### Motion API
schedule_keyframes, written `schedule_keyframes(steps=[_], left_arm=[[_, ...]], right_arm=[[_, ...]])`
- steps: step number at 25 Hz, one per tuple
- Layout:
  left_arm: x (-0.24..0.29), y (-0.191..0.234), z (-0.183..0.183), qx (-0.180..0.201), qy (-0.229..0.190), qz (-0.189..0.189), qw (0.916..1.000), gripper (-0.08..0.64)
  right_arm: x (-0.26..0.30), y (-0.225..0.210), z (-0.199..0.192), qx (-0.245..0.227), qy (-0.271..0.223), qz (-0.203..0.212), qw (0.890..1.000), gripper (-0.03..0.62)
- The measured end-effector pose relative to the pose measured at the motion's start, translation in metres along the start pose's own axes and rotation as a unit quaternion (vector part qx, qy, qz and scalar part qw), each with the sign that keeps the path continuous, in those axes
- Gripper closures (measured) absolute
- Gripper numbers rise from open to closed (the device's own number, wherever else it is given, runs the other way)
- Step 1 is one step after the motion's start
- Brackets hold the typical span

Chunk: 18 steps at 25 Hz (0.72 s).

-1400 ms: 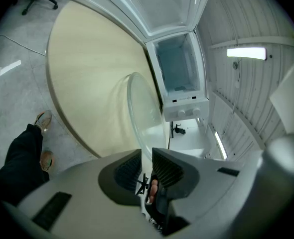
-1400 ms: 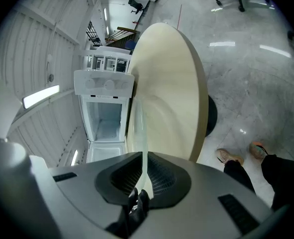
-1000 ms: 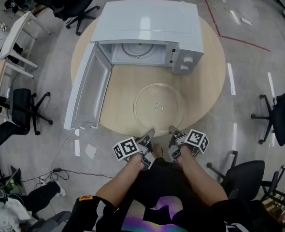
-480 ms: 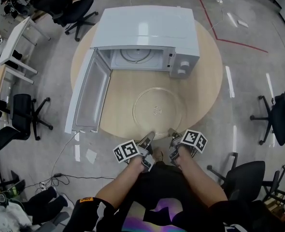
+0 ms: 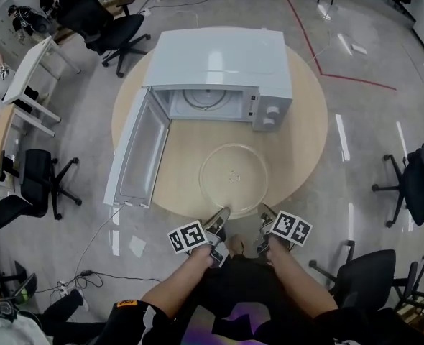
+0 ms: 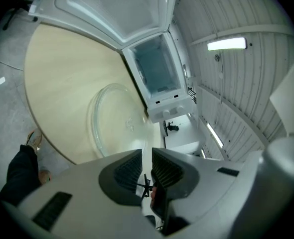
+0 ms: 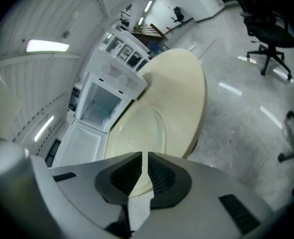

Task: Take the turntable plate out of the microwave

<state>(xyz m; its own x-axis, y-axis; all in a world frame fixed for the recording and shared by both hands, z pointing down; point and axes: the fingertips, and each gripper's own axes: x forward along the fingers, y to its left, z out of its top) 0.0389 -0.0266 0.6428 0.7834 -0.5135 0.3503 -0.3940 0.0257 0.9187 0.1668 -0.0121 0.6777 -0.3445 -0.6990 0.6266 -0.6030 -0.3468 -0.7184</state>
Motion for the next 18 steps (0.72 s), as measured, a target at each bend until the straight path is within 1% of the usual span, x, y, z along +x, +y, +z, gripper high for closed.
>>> schedule_keyframes(steps=[2, 4, 7, 9, 13, 16, 18], left_arm=[[-0.004, -0.007, 0.0, 0.022, -0.001, -0.002, 0.9998, 0.454], [-0.009, -0.017, 0.001, 0.047, -0.004, -0.005, 0.9989, 0.456], [-0.021, -0.041, 0.002, 0.086, -0.016, -0.014, 0.9961, 0.456], [-0.031, -0.059, 0.006, 0.122, -0.028, -0.019, 0.9919, 0.459], [-0.053, -0.094, 0.012, 0.2, -0.056, -0.02, 0.9779, 0.469], [-0.07, -0.113, 0.011, 0.252, -0.077, -0.01, 0.9645, 0.485], [-0.081, -0.122, 0.008, 0.286, -0.088, -0.002, 0.9541, 0.486]], right_arm=[[-0.01, 0.016, 0.011, -0.061, -0.028, 0.011, 0.998, 0.548], [-0.022, 0.037, 0.02, -0.12, -0.054, 0.029, 0.991, 0.548], [-0.045, 0.068, 0.024, -0.194, -0.085, 0.062, 0.975, 0.548], [-0.059, 0.088, 0.025, -0.233, -0.102, 0.081, 0.964, 0.548], [-0.085, 0.122, 0.02, -0.298, -0.128, 0.111, 0.939, 0.551], [-0.106, 0.144, 0.016, -0.342, -0.15, 0.125, 0.919, 0.561], [-0.12, 0.157, 0.012, -0.367, -0.163, 0.134, 0.906, 0.563]])
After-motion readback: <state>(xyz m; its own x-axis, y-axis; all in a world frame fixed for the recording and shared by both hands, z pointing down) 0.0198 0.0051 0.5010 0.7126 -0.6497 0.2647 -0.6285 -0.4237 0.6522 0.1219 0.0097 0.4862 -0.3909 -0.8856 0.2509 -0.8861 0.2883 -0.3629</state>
